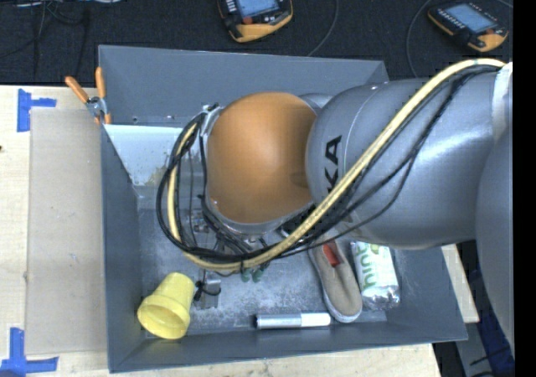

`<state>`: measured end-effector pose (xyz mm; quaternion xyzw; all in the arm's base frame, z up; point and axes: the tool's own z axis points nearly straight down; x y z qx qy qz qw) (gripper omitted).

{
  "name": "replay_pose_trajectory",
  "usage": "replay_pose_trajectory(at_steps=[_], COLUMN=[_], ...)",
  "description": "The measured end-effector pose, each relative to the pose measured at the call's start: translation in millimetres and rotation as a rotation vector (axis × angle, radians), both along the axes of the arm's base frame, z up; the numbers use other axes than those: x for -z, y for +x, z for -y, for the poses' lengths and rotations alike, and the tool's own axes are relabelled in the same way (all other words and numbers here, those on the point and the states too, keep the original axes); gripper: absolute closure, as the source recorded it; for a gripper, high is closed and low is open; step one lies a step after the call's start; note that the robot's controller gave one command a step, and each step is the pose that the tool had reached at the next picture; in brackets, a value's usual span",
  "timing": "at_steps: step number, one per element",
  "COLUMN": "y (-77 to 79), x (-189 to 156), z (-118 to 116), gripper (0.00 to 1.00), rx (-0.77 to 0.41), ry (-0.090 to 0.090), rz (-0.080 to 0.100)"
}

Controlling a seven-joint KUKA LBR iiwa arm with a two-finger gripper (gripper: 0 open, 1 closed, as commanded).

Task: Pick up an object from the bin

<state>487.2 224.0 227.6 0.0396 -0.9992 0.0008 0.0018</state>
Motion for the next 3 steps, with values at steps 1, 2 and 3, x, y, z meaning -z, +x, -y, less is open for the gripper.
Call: replay_pose_trajectory(at_steps=[1, 2, 3], y=[27.9, -12.7, -3.4], x=[105.0, 144.7, 135.3], z=[10.5, -17.6, -23.3], gripper=[0.00, 0.00, 0.00], rx=[-0.185, -0.347, -0.503], ry=[0.000, 0.002, 0.002], rz=[-0.003, 0.010, 0.011])
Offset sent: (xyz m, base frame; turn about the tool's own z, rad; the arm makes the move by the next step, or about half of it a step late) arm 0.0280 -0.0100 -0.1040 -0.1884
